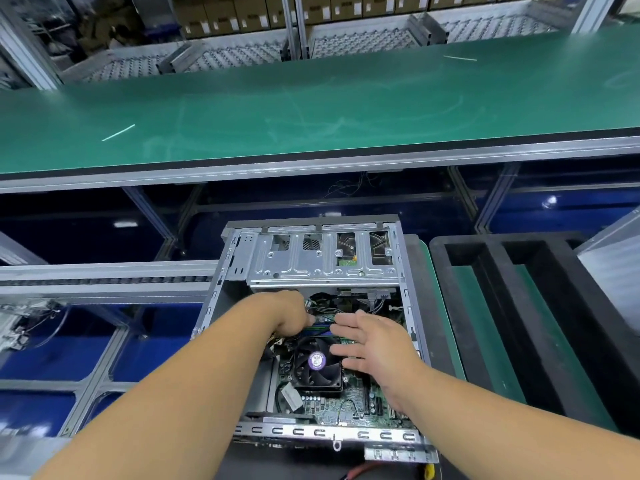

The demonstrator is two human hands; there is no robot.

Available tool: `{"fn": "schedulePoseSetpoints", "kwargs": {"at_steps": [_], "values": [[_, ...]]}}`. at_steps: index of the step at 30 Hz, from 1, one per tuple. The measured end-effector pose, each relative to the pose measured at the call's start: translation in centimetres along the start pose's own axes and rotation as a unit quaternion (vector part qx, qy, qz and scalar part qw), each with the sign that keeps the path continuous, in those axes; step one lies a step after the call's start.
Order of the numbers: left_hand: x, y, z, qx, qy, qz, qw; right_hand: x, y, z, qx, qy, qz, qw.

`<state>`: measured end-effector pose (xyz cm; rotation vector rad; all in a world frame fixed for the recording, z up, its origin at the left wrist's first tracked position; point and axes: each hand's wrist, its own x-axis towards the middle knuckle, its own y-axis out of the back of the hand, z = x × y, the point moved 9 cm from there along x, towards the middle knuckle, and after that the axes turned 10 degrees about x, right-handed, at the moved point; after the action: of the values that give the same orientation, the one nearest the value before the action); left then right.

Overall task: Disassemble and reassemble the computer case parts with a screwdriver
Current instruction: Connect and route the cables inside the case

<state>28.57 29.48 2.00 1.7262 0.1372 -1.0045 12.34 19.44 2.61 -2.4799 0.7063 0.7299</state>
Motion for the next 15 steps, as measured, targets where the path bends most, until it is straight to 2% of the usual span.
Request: {"fn": "schedulePoseSetpoints", "kwargs": {"at_steps": [4, 7, 9, 11, 12, 15], "values": [[0.3, -0.6, 0.7, 0.008, 0.012, 0.039, 0.999, 0.3, 0.1, 0.3, -0.013, -0.001, -0.001, 1.0], [0.6, -1.1, 0.2, -0.142, 0.059, 0.087, 0.984, 0.5, 0.1, 0.3, -0.021, 0.007, 0.002, 1.0], [1.1, -1.9, -0.7, -0.278, 0.087, 0.112, 0.95, 0.6, 0.1, 0.3, -0.031, 0.01, 0.002, 0.999], [1.0, -2.4, -1.3, -0.358, 0.099, 0.141, 0.918, 0.7, 0.0, 0.3, -0.047, 0.011, -0.001, 0.999], [0.7, -2.4, -1.4, -0.361, 0.097, 0.158, 0.914, 0.7, -0.1, 0.2, -0.055, 0.011, -0.002, 0.998], [0.1, -2.1, -1.2, -0.273, 0.1, 0.196, 0.936, 0.9, -0.9, 0.0, -0.093, 0.011, -0.026, 0.995]]}}
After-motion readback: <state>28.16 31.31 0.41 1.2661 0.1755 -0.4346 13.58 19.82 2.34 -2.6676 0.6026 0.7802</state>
